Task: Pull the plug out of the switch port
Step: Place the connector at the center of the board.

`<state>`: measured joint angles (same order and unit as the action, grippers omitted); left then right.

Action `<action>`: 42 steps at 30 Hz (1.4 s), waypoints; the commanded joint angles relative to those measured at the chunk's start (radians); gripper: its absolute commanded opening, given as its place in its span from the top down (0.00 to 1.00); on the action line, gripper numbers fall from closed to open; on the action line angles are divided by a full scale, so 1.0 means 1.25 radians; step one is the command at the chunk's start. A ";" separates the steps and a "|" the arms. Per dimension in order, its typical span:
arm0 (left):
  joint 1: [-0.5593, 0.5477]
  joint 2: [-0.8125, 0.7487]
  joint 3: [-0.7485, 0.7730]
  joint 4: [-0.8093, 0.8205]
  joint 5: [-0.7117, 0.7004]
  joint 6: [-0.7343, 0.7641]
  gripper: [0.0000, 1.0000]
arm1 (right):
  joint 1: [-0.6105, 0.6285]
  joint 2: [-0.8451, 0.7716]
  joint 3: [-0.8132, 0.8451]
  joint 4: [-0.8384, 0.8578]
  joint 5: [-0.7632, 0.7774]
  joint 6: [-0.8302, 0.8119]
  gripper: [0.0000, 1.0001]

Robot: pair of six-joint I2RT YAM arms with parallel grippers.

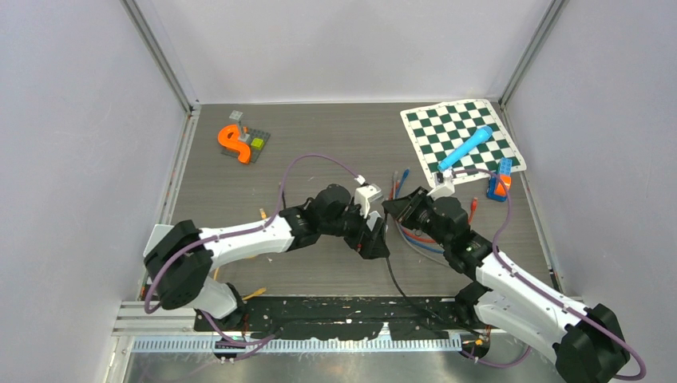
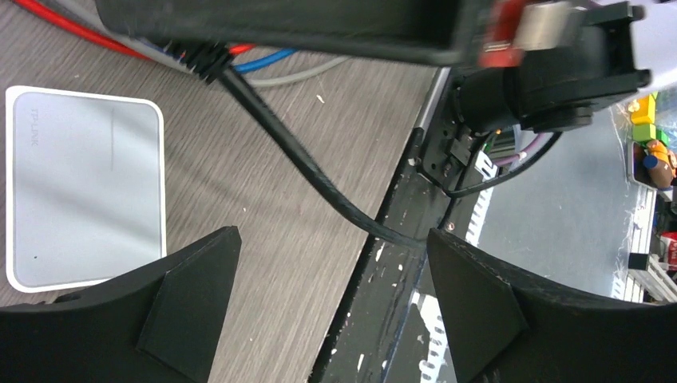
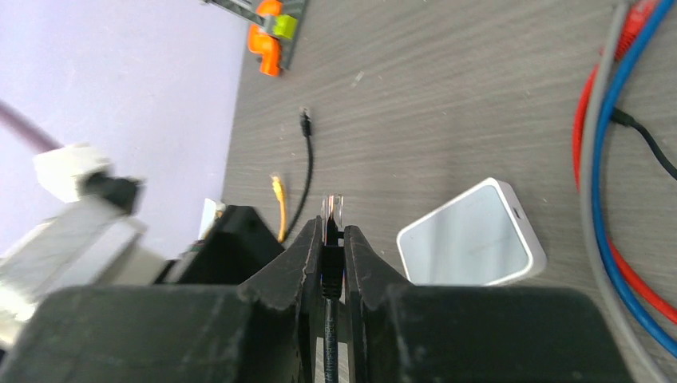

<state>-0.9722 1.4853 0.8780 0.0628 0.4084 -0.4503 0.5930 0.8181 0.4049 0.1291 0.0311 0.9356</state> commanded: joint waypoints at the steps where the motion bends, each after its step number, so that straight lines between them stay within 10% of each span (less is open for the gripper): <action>1: 0.004 0.036 0.061 0.060 0.049 -0.022 0.20 | -0.008 -0.031 0.036 0.058 -0.038 -0.019 0.95; 10: 0.003 0.093 0.133 0.034 0.053 0.012 0.66 | -0.015 -0.023 0.032 0.077 -0.111 0.023 0.94; 14: 0.006 0.080 0.132 -0.007 0.004 0.025 0.99 | -0.028 -0.030 0.046 0.022 -0.108 0.000 0.79; 22: 0.052 0.043 0.101 -0.035 -0.051 0.018 1.00 | -0.062 -0.073 0.040 -0.128 -0.100 -0.066 0.38; 33: 0.118 0.051 0.148 -0.131 -0.084 -0.009 1.00 | -0.061 -0.208 -0.030 -0.195 -0.186 -0.266 0.35; 42: 0.120 0.070 0.210 -0.182 -0.085 -0.038 1.00 | 0.016 -0.061 0.023 -0.184 -0.232 -0.401 0.34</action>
<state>-0.8238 1.5791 1.0855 -0.1425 0.3130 -0.4755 0.5541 0.6724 0.3687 -0.1371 -0.2314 0.5503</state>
